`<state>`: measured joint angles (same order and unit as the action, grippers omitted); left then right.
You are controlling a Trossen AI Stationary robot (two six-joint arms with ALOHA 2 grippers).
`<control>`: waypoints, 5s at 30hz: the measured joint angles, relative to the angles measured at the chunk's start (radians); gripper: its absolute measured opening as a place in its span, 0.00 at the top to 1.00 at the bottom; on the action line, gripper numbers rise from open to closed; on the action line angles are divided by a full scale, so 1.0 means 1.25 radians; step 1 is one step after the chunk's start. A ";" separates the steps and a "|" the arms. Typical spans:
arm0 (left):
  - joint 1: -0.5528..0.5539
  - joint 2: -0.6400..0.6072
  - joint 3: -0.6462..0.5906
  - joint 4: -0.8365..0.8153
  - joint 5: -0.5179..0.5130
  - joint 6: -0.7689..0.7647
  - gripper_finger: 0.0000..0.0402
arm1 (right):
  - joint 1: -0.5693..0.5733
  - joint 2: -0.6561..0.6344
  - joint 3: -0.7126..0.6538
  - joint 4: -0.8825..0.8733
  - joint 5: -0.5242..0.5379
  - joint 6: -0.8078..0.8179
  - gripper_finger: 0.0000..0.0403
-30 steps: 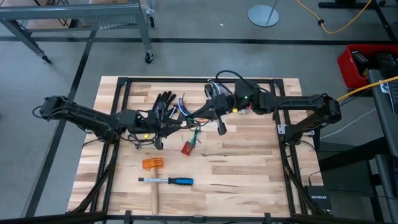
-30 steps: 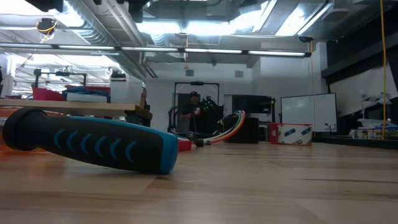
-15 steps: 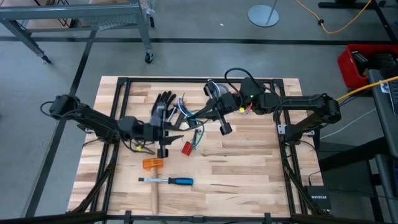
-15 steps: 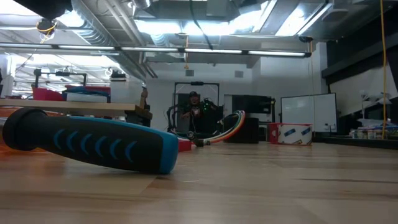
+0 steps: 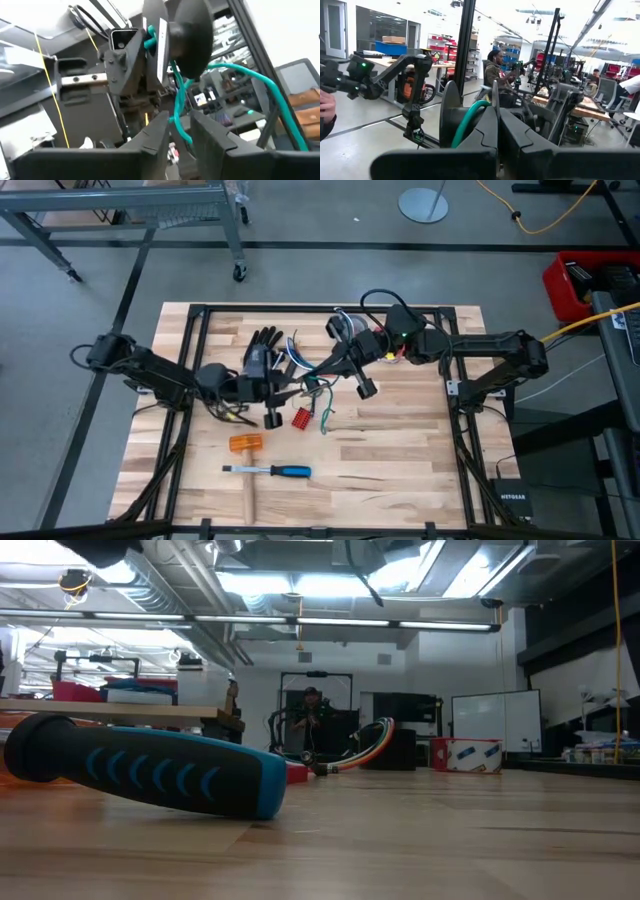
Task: Coil cords
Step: Uncoil the green wire from the black spool
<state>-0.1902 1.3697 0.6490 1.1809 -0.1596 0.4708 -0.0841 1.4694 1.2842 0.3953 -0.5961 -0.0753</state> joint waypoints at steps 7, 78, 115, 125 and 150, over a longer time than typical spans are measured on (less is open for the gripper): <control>0.008 0.014 0.054 -0.052 0.000 0.009 0.68 | 0.000 0.014 -0.001 -0.008 -0.010 0.017 0.99; 0.055 -0.084 0.162 -0.844 0.007 -0.348 1.00 | -0.030 -0.288 -0.003 -0.526 0.109 0.077 0.71; 0.126 0.284 0.699 -1.359 0.287 -0.472 1.00 | -0.027 -0.086 -0.001 -0.960 0.142 -0.027 0.71; 0.083 0.284 0.698 -1.357 0.202 -0.377 1.00 | -0.027 -0.011 -0.001 -0.896 -0.003 -0.029 0.71; 0.082 0.284 0.697 -1.370 0.166 -0.405 1.00 | -0.027 -0.014 -0.001 -0.824 -0.006 -0.028 0.71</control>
<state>-0.0875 1.7248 1.5204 -0.5311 0.0475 -0.0357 -0.1181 1.4521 1.2827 -0.6350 -0.6032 -0.1108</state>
